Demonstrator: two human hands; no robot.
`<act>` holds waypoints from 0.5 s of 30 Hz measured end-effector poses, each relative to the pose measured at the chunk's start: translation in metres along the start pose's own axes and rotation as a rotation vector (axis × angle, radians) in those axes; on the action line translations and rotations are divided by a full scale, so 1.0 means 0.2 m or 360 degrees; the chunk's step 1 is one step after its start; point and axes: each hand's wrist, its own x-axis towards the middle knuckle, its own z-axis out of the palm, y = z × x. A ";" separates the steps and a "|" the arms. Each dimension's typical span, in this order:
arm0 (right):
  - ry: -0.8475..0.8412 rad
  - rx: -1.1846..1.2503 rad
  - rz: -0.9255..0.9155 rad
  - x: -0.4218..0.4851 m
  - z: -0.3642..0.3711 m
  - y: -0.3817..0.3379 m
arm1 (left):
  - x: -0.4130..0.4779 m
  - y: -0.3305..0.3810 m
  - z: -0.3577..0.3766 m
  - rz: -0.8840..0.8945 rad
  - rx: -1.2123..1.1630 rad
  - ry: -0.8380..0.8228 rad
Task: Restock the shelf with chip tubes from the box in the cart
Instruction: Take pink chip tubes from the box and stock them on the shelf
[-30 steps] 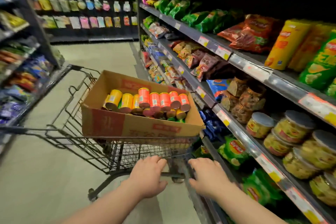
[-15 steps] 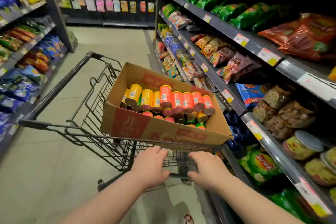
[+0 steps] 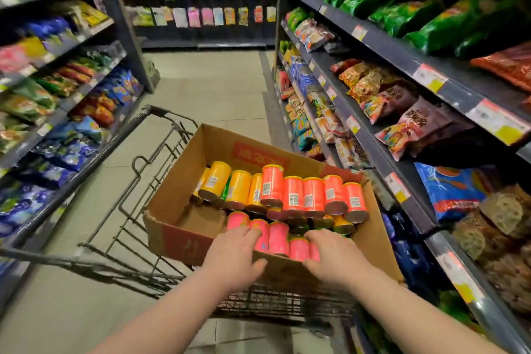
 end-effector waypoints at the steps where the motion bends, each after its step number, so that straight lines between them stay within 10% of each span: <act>1: -0.0025 0.0016 0.0002 0.04 -0.01 0.04 | 0.05 0.01 0.00 -0.0014 -0.0002 -0.0005; 15: -0.0433 0.0144 -0.0046 0.50 0.16 0.20 | 0.41 -0.10 0.10 -0.0304 -0.0033 -0.0353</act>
